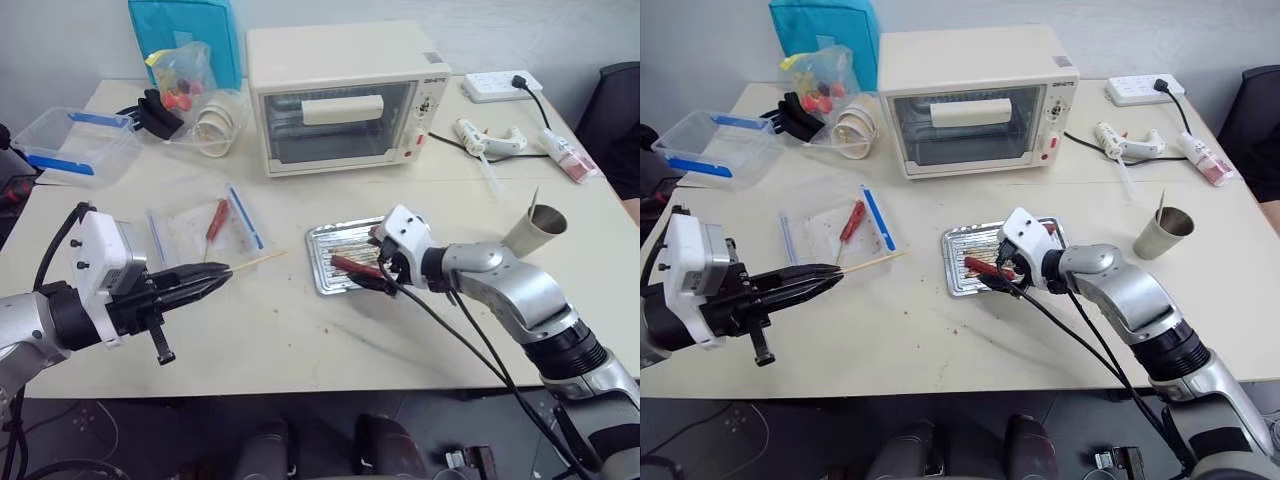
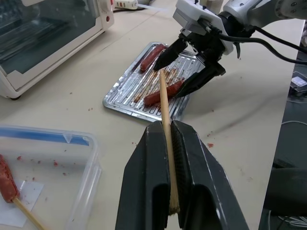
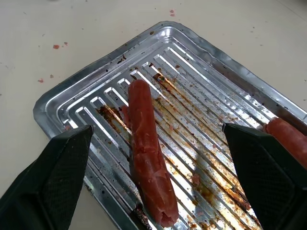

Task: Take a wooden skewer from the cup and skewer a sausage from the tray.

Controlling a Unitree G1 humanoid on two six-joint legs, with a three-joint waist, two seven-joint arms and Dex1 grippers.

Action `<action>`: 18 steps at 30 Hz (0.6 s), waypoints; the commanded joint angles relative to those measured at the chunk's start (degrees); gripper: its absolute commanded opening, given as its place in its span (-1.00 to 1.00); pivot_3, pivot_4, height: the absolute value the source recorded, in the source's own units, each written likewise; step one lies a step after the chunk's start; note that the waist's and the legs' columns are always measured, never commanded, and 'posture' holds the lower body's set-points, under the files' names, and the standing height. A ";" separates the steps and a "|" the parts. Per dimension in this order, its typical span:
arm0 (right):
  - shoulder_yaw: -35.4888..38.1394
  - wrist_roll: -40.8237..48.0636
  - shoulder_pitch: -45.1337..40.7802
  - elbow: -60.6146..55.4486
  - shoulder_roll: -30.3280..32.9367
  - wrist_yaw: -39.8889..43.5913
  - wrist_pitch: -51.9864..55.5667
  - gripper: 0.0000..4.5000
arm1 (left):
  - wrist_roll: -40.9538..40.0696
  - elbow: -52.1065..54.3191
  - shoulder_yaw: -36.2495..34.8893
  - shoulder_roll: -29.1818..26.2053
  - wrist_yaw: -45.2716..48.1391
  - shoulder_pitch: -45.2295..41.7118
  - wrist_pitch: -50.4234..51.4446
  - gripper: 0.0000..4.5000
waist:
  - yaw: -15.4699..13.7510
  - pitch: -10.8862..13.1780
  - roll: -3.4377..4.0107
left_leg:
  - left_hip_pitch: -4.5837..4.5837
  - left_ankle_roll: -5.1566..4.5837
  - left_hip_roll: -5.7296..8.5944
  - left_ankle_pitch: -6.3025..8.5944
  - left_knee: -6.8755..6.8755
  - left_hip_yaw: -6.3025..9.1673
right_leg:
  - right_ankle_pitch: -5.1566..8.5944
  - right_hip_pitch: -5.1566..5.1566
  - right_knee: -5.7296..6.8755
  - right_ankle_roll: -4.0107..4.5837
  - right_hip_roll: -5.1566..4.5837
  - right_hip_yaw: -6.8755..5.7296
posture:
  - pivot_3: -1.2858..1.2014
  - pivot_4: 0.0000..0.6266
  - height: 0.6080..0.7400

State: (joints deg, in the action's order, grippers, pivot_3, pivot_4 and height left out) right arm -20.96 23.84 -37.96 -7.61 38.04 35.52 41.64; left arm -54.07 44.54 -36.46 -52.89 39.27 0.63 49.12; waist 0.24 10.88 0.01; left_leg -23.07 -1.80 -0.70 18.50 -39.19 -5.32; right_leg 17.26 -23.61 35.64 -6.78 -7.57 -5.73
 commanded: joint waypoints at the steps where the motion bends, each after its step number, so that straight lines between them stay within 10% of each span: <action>1: 0.92 -2.63 -0.28 0.54 -1.74 0.85 -0.18 0.99 | -1.00 1.58 -0.08 -0.19 -1.05 -0.18 -1.59 -1.00 | 0.01 0.00 0.00 | 0.00 0.00 0.00 0.00 0.00 0.00 | 0.00 0.00 0.00 0.00 0.00 0.00 | 0.03 -0.52 1.00; 18: 0.81 -8.94 -0.50 5.13 -6.07 5.36 0.47 0.46 | -0.85 0.30 1.59 -1.19 -1.85 -1.80 -2.96 -1.00 | 0.04 0.00 0.00 | 0.02 0.02 0.01 0.00 0.01 -0.01 | 0.00 0.00 0.02 0.00 0.02 0.01 | 0.03 -0.52 1.00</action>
State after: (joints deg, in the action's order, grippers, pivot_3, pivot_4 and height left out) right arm -20.53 15.68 -38.19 -2.47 32.18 40.05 42.05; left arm -54.33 44.37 -34.20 -53.01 37.17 -0.83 47.41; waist 0.29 10.88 0.01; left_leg -23.04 -1.79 -0.69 18.50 -39.18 -5.34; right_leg 17.26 -23.61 35.66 -6.78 -7.55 -5.72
